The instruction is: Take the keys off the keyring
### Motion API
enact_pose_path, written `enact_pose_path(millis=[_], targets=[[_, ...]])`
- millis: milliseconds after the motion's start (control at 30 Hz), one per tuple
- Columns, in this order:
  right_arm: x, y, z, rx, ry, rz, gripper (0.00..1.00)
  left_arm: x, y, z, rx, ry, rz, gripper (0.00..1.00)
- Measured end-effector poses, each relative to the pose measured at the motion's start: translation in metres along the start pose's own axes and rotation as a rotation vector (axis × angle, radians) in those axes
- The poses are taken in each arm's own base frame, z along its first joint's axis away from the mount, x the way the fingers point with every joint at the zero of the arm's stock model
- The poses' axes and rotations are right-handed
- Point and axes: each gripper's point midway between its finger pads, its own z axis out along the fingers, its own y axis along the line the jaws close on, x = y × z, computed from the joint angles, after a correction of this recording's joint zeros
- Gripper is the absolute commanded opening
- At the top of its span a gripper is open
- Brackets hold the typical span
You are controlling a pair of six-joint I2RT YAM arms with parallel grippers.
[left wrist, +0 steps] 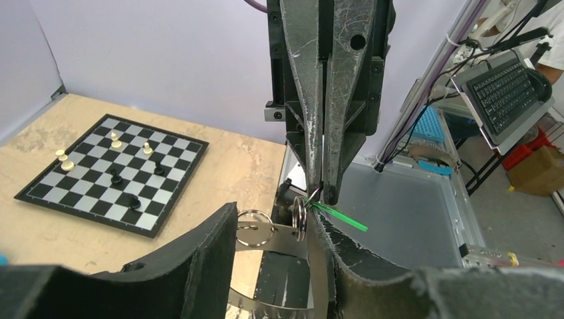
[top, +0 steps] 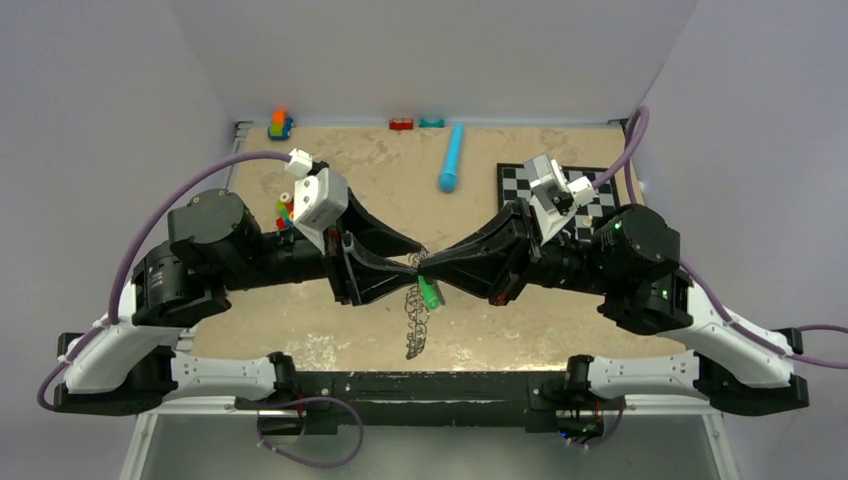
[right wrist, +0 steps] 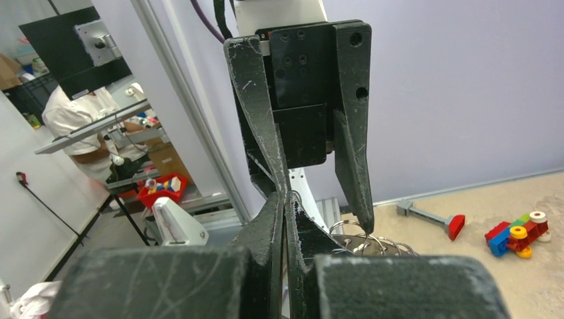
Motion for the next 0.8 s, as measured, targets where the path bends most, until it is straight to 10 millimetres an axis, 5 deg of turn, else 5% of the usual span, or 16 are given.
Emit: enact_pose_path(millis=[667,800], targets=[[0.005,-0.002,-0.003,0.017,0.023,0.001,0.00,-0.002,-0.018,-0.012,0.122,-0.145,0.039,0.65],[0.003,-0.006,-0.003,0.041,0.013,0.001,0.00,-0.006,-0.022,-0.019,0.143,-0.196,0.057,0.61]])
